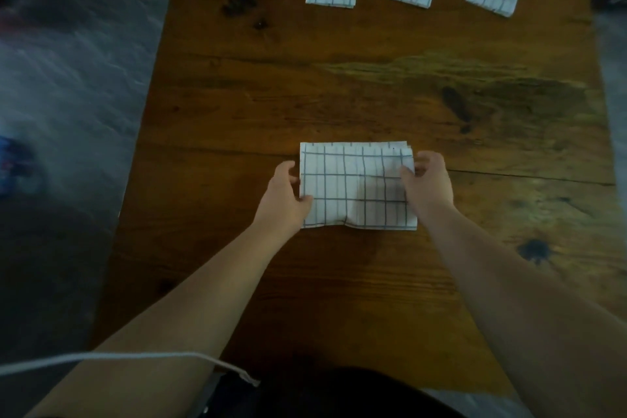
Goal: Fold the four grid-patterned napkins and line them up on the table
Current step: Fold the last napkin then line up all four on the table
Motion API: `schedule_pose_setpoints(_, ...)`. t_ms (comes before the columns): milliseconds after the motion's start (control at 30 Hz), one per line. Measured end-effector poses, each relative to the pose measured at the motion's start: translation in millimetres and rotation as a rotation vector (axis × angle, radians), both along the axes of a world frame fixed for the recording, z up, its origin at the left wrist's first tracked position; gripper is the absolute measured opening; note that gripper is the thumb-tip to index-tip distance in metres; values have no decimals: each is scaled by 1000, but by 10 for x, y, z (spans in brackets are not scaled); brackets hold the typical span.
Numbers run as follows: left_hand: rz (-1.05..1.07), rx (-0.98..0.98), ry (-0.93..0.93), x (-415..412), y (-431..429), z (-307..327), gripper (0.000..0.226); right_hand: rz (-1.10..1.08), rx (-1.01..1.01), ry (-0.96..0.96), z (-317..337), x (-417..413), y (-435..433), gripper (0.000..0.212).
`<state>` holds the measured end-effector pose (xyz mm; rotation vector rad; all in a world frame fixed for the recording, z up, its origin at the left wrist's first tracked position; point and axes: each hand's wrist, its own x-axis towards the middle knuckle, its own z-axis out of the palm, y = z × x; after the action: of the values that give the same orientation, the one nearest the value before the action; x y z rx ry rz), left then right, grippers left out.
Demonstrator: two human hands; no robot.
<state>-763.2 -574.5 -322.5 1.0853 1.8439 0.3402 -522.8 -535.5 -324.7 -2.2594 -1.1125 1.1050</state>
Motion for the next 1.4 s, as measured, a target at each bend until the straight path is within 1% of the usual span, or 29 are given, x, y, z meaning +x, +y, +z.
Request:
schedule_pose_setpoints(167,-1,22,-32,53,-211,-64,88,-118,-28,15,1,52,-427,69)
schedule_pose_setpoints(300,-29,53,39,15,-340,-93,87,-150,-51,5,-26,97,-727,77)
schedule_pose_setpoints(400,-104,89,104,-10,-362,-93,81,-57,-67,-15,-41,58,-836,82)
schedule_pose_setpoints(467,-109,88,122,-22,-364,-101,77,-26,-65,-24,-31,35,-866,83)
schedule_pose_setpoints(600,-123,99,197,-36,-392,-90,69,28,-33,-45,37,67,-850,80)
schedule_pose_setpoints(700,-203,87,274,-29,-487,-57,64,94,-12,-86,77,90,-843,75)
schedule_pose_setpoints(767,-284,129,345,-13,-584,-36,62,157,-12,-133,82,97,-866,68)
schedule_pose_setpoints(833,-386,241,456,29,-684,-13,59,282,36,-226,91,85,-924,62)
schedule_pose_setpoints(867,-438,296,496,69,-733,13,58,395,80,-299,108,60,-978,60)
schedule_pose_setpoints(933,-579,359,495,200,-828,46,58,682,158,-417,92,-19,-1134,61)
schedule_pose_setpoints(1000,-803,352,504,341,-944,1,63,947,190,-465,-5,-136,-1346,65)
schedule_pose_setpoints(1067,-966,304,559,393,-1049,-130,67,1099,156,-512,-146,-221,-1538,64)
schedule_pose_setpoints(1167,-1012,224,606,328,-1128,-298,73,1114,69,-518,-285,-167,-1604,66)
schedule_pose_setpoints(1400,-1005,227,659,1,-1259,-434,72,1095,7,-596,-360,406,-1696,70)
